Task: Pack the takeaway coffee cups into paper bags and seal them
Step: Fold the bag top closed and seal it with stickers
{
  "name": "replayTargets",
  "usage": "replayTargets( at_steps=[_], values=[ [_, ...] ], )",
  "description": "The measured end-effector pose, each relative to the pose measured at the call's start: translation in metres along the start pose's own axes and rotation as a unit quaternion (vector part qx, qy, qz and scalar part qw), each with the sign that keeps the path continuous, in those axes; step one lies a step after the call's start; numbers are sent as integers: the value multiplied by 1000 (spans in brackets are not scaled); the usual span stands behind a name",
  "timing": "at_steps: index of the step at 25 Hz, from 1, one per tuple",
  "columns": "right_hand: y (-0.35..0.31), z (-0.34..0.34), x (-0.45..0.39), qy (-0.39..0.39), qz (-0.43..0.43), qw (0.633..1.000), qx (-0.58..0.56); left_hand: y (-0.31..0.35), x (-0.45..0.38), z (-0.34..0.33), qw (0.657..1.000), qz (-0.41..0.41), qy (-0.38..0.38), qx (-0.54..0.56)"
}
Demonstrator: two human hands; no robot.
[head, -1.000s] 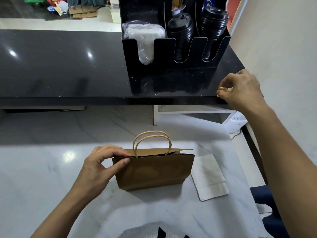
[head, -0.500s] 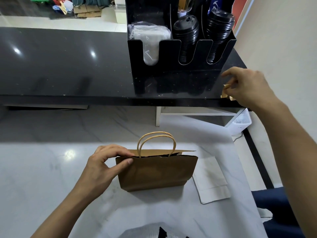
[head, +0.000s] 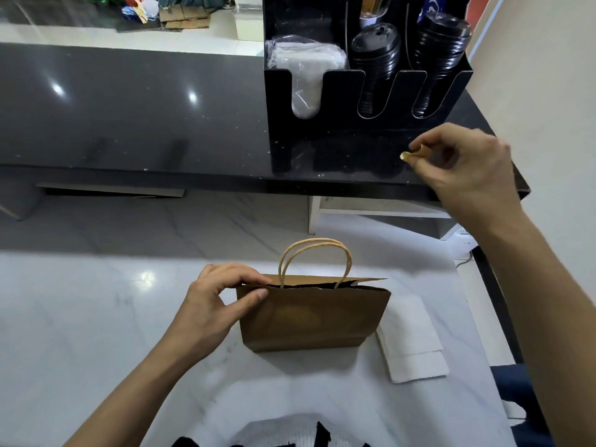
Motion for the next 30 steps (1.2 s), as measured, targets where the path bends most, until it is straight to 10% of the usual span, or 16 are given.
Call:
replayTargets(
  at_steps=[11,21,30],
  values=[
    [-95,-18,103,13,-4,993,-114,0,2,-3,998,-46,-30,-2],
    [-158,-76,169,51,188,980,47,0,9,0,997,-58,46,8],
    [-172,-127,133,-58,125,970,198,3,21,0,994,-89,60,2]
  ],
)
Point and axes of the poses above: each hand's wrist, its own x-axis away from the middle knuckle, its own z-axis out of the back of the hand, y = z × x, the point moved 6 cm from there along -x, towards the middle knuckle, and after that the axes turned 14 degrees about -y, right-handed, at the moved point
